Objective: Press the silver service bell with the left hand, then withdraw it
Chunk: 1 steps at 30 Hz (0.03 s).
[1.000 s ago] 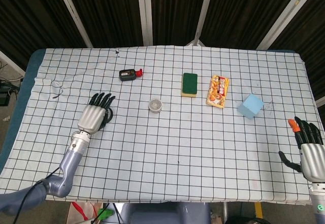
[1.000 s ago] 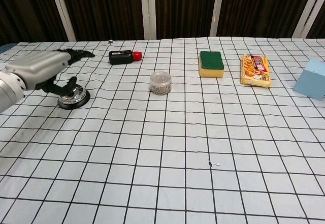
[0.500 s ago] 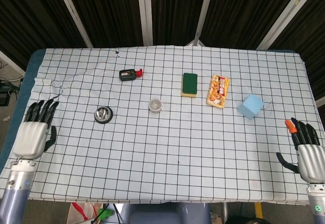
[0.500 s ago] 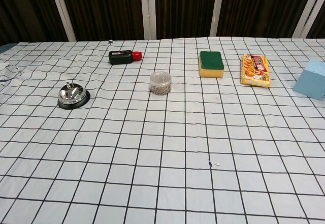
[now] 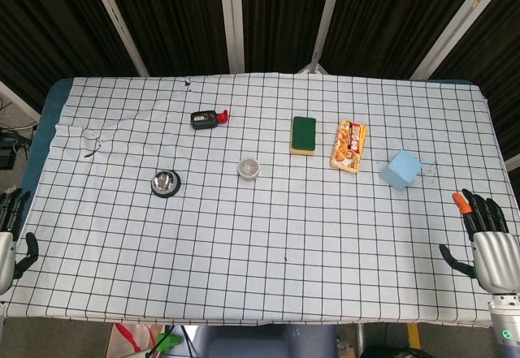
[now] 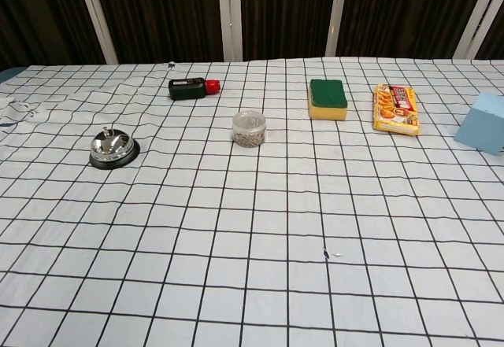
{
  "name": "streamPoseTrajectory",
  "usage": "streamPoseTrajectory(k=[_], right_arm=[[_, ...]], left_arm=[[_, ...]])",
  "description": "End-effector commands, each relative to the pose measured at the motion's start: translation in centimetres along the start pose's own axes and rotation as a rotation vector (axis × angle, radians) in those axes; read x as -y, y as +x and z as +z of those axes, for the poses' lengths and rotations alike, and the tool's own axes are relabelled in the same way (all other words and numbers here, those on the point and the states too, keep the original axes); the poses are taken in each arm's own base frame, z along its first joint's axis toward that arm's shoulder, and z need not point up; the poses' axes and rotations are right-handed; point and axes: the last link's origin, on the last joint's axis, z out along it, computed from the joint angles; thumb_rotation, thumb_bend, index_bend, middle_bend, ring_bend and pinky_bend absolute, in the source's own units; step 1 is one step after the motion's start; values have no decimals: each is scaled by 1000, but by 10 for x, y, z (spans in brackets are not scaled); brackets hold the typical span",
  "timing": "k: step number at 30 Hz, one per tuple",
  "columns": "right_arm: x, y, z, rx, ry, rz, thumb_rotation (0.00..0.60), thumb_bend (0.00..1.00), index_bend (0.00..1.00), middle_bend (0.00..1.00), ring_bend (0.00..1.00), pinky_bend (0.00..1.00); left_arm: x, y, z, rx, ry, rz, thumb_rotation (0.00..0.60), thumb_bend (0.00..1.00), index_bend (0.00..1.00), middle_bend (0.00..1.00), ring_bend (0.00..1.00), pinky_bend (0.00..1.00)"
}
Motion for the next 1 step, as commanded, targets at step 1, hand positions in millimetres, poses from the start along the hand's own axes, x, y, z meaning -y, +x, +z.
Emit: streamPoseTrajectory(k=[1], right_arm=[[0,0,0,0,1,1,600,305,77,4,35,0]], left_arm=[[4,2,-3,-27,-23,-5,600,873,27,30,0,0]])
